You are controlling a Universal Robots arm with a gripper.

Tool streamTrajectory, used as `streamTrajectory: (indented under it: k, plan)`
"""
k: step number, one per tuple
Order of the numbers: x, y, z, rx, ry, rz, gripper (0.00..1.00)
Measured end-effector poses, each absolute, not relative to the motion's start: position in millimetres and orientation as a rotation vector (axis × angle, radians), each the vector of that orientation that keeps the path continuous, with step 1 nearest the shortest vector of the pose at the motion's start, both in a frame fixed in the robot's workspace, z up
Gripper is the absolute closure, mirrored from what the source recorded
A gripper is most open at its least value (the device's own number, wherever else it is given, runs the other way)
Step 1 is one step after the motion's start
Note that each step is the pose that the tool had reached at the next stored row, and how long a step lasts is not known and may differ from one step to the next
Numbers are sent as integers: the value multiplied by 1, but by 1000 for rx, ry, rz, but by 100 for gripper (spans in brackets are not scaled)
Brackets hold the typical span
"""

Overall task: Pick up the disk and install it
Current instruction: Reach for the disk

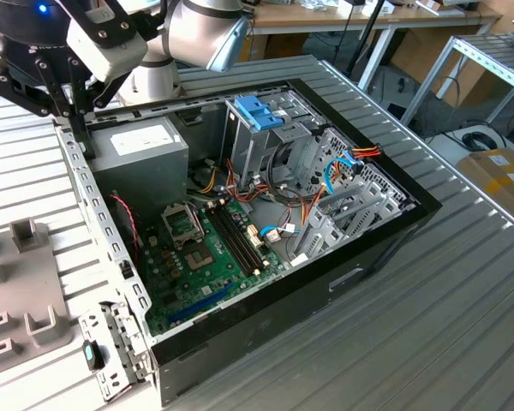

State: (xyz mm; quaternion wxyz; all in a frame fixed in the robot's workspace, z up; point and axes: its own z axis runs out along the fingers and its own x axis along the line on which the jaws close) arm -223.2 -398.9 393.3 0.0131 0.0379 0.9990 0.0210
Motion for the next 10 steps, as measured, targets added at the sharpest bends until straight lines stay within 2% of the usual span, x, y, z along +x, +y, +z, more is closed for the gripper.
streamTrajectory:
  k: [10]
  plan:
    - [-227,-399,393,118,3112,65,89]
